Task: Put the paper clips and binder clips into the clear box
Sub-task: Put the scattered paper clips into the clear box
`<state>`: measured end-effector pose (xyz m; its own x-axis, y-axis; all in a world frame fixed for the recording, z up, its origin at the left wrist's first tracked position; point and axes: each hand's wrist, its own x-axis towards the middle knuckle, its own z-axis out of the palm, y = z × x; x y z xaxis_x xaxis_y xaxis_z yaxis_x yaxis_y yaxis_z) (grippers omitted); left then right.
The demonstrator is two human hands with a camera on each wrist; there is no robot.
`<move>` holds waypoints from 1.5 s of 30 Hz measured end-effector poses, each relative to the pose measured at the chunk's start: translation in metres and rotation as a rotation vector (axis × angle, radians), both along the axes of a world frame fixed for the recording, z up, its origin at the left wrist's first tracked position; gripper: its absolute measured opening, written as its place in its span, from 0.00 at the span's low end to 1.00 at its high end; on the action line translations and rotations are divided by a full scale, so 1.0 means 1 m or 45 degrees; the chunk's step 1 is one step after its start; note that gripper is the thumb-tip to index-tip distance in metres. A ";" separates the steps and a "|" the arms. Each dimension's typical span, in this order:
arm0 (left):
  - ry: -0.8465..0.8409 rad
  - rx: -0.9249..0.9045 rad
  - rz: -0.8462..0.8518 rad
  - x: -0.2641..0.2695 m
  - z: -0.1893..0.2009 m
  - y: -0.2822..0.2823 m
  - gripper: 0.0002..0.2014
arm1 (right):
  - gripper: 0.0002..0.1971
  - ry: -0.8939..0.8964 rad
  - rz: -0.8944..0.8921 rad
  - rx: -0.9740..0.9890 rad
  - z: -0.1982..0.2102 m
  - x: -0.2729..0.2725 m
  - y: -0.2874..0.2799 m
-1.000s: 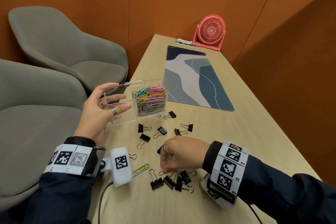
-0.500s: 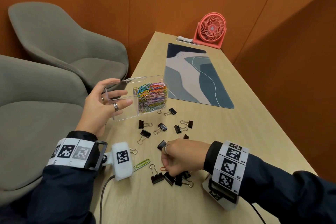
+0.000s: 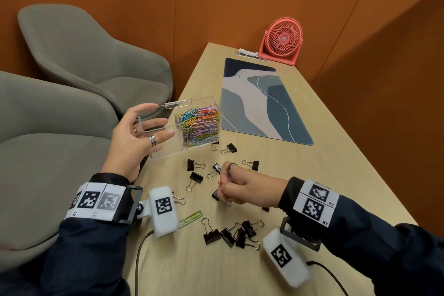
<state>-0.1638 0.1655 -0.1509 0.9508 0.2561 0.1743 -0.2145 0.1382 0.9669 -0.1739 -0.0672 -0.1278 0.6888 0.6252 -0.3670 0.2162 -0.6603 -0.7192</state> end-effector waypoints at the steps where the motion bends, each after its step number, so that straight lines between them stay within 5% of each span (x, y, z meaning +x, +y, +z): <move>1: 0.001 -0.005 0.003 0.000 0.000 0.001 0.28 | 0.10 0.019 -0.005 0.002 -0.001 -0.001 0.002; 22: -0.011 -0.035 0.009 0.002 -0.004 0.003 0.27 | 0.13 -0.452 0.411 -0.509 -0.013 -0.016 0.053; 33: -0.021 -0.019 -0.016 0.002 -0.003 0.000 0.28 | 0.07 -0.409 0.524 -0.578 -0.013 -0.014 0.043; 45: -0.025 0.071 -0.150 0.003 -0.003 -0.014 0.32 | 0.06 -0.587 -0.188 0.142 0.067 0.025 -0.009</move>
